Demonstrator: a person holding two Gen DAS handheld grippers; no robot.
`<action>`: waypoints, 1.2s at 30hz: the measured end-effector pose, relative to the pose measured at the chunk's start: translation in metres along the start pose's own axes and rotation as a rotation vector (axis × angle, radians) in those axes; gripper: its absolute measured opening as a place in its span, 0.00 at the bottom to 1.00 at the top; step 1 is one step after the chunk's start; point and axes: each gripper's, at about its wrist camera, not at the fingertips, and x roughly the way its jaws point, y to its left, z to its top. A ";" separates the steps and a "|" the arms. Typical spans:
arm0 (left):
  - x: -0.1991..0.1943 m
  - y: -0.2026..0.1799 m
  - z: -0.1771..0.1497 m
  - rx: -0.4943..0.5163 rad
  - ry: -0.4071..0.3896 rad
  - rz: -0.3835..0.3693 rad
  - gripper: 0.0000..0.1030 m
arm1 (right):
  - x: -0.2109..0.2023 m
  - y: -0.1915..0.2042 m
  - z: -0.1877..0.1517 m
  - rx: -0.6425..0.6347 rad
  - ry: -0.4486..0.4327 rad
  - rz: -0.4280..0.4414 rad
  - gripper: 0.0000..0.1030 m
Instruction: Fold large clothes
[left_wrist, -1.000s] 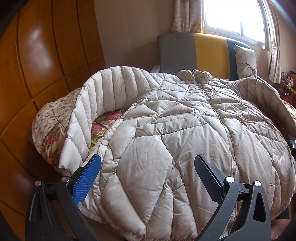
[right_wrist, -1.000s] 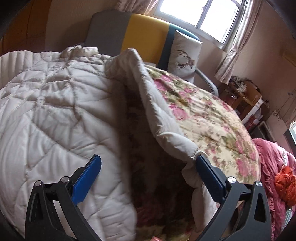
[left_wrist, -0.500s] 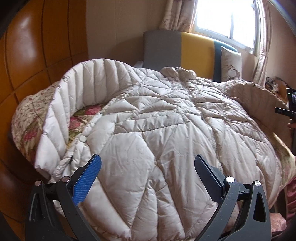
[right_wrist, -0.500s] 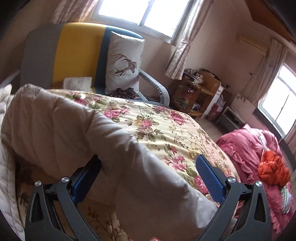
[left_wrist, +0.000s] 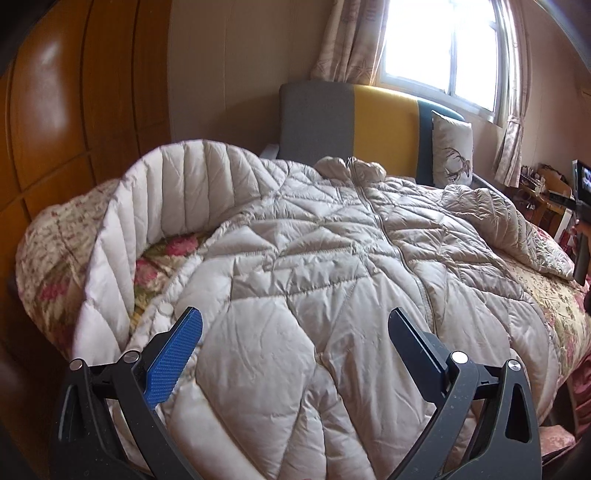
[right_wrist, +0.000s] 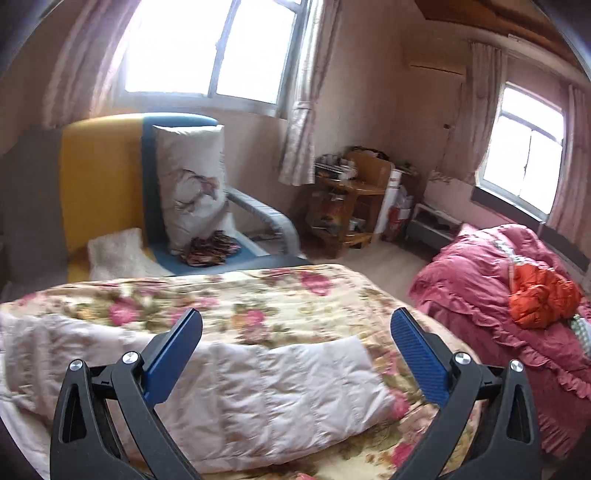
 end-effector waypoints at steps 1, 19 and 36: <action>0.000 0.001 0.003 0.003 -0.002 -0.004 0.97 | -0.014 0.016 -0.006 -0.007 0.018 0.096 0.98; 0.025 0.111 0.039 0.011 0.042 0.445 0.97 | -0.111 0.254 -0.168 -0.514 0.289 0.722 0.98; 0.117 0.268 0.091 -0.228 0.217 0.265 0.10 | -0.102 0.255 -0.169 -0.489 0.310 0.749 0.98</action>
